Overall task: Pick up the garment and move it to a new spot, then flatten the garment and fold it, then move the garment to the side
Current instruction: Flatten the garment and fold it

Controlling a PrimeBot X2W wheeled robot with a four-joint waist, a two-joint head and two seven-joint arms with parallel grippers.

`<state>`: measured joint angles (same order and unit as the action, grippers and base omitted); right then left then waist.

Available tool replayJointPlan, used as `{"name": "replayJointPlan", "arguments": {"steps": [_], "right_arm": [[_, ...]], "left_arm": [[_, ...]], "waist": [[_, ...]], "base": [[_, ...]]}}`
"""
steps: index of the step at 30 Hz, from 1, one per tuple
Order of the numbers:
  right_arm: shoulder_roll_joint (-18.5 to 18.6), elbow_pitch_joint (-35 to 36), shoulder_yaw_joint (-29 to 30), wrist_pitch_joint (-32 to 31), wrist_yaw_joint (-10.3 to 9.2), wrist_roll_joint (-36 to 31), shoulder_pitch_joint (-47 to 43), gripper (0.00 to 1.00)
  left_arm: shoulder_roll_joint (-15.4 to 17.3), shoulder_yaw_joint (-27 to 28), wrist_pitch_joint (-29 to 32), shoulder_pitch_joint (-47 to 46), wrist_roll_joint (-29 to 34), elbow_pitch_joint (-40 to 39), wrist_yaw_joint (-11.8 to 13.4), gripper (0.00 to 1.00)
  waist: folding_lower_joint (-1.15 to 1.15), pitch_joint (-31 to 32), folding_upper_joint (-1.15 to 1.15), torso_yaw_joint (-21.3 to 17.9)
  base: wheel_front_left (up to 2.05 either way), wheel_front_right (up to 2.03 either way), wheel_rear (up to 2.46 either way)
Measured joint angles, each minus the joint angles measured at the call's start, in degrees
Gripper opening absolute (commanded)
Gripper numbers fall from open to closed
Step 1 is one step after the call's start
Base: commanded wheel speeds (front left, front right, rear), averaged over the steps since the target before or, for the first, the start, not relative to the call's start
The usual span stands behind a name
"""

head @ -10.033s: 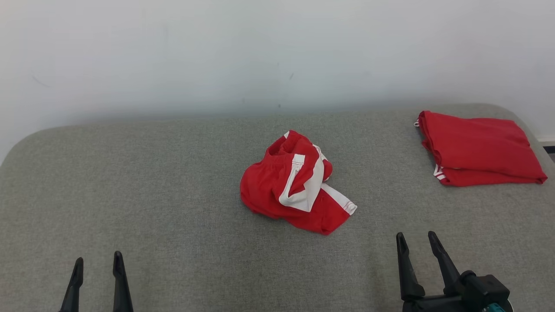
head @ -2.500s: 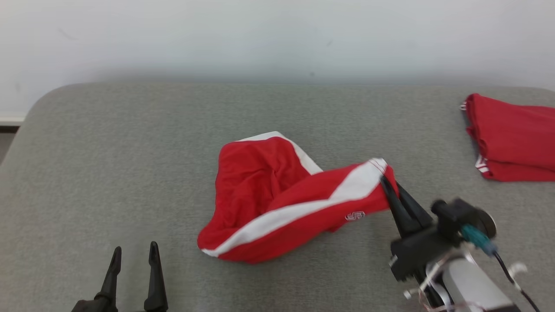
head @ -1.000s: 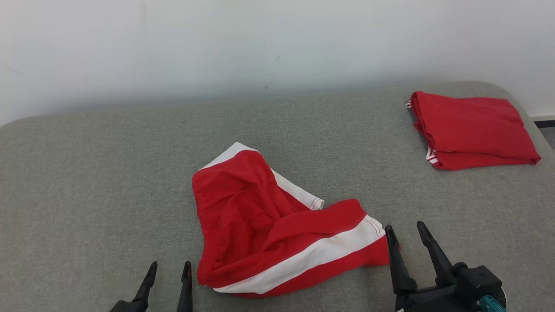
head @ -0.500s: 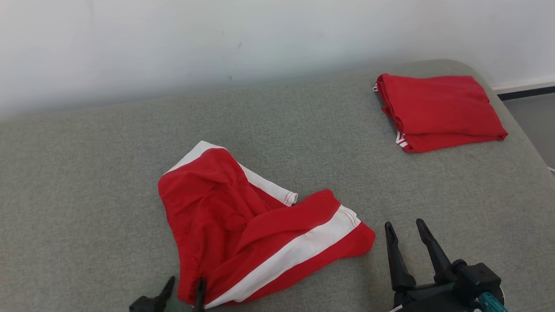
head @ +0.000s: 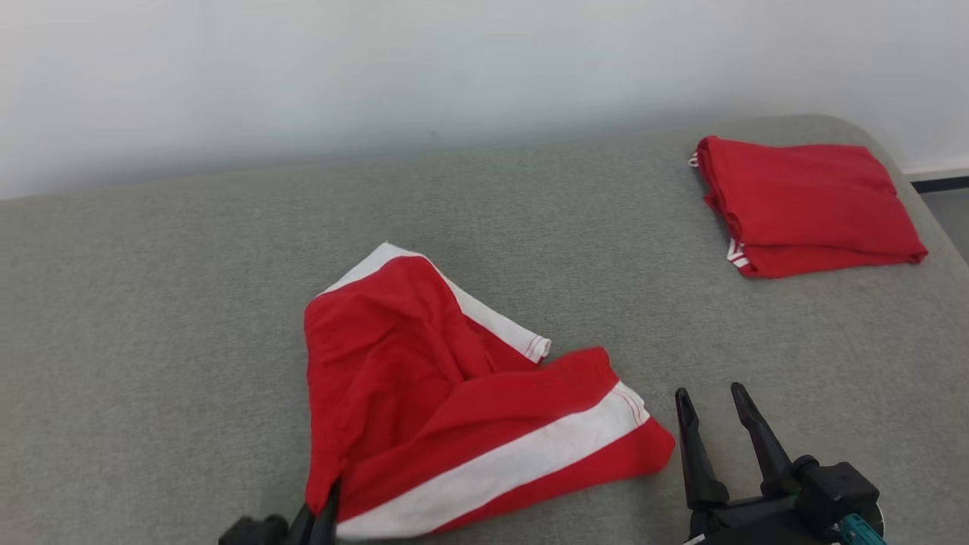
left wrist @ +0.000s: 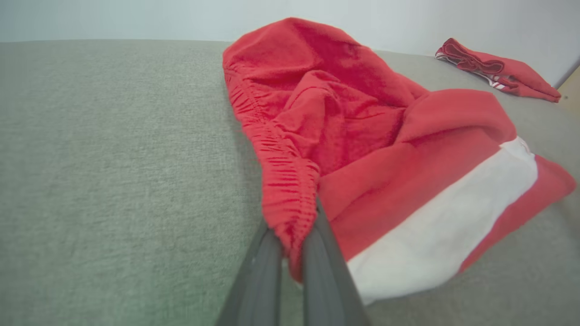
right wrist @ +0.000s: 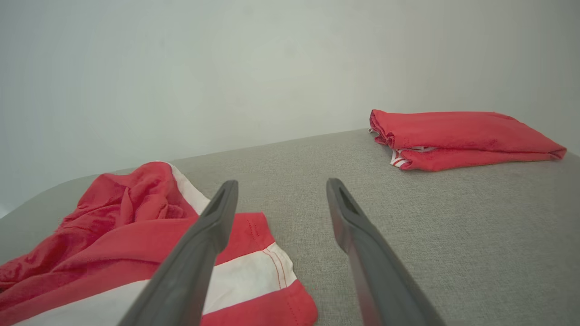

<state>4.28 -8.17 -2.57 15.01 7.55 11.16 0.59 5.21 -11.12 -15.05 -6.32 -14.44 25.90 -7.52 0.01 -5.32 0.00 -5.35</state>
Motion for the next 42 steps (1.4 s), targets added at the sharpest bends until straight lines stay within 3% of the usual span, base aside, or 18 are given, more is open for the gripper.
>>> {"name": "replayJointPlan", "arguments": {"steps": [8, 16, 31, 32, 33, 34, 35, 42], "right_arm": [[-0.3, -0.5, -0.5, 0.0, 0.00, 0.1, 0.1, 1.00], [-0.4, -1.7, -1.3, 0.0, 0.00, 0.4, 0.7, 1.00], [-0.2, -3.7, -1.3, 0.1, 0.00, 0.6, 2.1, 1.00], [-0.2, -3.7, -1.1, 0.1, 0.00, 0.6, 2.0, 1.00], [-0.3, -3.7, -1.0, 0.1, 0.00, 0.6, 2.0, 1.00], [-0.3, -3.7, -1.0, 0.1, 0.00, 0.6, 2.0, 1.00], [-0.3, -3.8, -0.7, 0.1, 0.00, 0.6, 1.8, 1.00], [-0.4, -4.2, -0.7, 0.1, 0.00, 0.8, 1.2, 1.00]], "left_arm": [[1.0, -0.7, 0.0, 7.5, 0.6, -5.3, 0.5, 0.00], [1.0, -3.2, 0.9, 5.9, 0.6, -7.5, 0.5, 0.00], [1.8, -6.1, 0.5, -8.1, -1.4, 4.7, 0.1, 0.00], [1.7, -6.2, 0.4, -8.5, -1.4, 5.2, 0.1, 0.25], [1.5, -6.4, 0.3, -8.8, -1.4, 5.6, 0.1, 0.76], [1.5, -6.4, 0.3, -8.8, -1.4, 5.6, 0.1, 0.76], [1.2, -6.7, 0.2, -9.0, -1.5, 6.0, 0.1, 1.00], [0.9, -7.1, 0.0, -6.2, -1.6, 2.8, 0.1, 1.00]], "waist": [[0.00, -0.6, 0.00, 1.7], [0.00, -0.9, 0.00, 1.2], [0.00, -2.7, 0.00, -3.9], [0.00, -2.7, 0.00, -3.9], [0.00, -2.7, 0.00, -3.8], [0.00, -2.7, 0.00, -3.8], [0.00, -2.5, 0.00, -3.4], [0.00, -1.2, 0.00, -0.7]], "base": [[0.00, 0.00, 0.00], [0.00, 0.00, 0.00], [0.00, 0.00, 0.00], [0.00, 0.00, 0.00], [0.00, 0.00, 0.00], [0.00, 0.00, 0.00], [0.00, 0.00, 0.00], [0.00, 0.00, 0.00]]}}
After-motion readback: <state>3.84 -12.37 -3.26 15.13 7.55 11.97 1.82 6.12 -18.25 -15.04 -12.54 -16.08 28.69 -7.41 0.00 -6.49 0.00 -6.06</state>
